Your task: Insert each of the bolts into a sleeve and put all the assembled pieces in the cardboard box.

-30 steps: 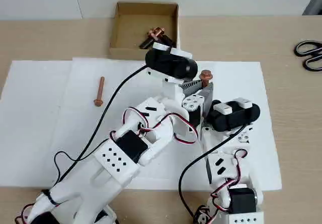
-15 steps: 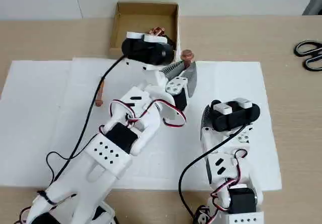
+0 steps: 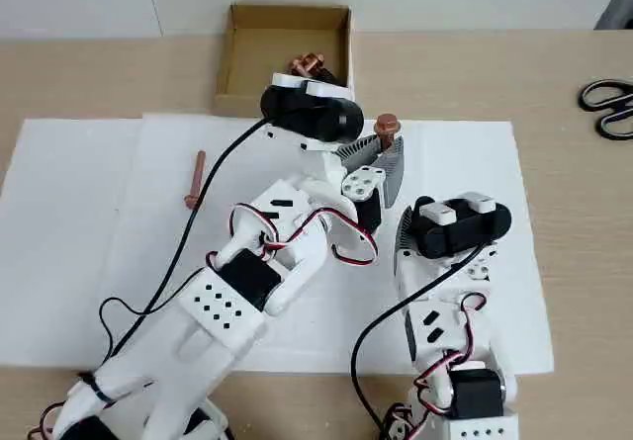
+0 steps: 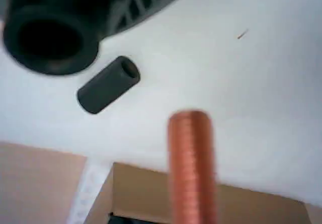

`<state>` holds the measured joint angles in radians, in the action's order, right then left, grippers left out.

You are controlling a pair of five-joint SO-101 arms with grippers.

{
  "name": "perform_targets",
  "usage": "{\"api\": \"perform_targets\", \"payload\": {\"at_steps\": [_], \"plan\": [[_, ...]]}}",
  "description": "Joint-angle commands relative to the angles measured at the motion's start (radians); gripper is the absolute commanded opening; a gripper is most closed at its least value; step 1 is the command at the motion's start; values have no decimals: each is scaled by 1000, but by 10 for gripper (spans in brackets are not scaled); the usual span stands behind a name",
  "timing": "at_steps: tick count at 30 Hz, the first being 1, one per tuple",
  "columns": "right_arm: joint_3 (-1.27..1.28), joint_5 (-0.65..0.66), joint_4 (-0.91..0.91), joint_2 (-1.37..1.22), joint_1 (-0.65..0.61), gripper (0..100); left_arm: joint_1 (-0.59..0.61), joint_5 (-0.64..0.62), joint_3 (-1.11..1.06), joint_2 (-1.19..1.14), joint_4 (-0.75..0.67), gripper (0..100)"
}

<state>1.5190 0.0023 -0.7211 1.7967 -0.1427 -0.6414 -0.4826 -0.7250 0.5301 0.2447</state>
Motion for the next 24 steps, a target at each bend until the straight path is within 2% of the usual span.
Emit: {"api": "perform_targets", "payload": {"at_steps": [1,5,10,17,24], "plan": [[-3,-11,16,16,-15,4,-14,8,12,38,-32,6],[-3,-11,16,16,-24,4,-25,6,12,38,-43,6],[-3,-11,16,16,-24,4,-23,8,-28,37,-150,6],[-3,-11,16,16,-24,4,-40,8,-85,37,-230,6],[-3,-11,16,16,-24,4,-83,8,-111,37,-252,6]]}}
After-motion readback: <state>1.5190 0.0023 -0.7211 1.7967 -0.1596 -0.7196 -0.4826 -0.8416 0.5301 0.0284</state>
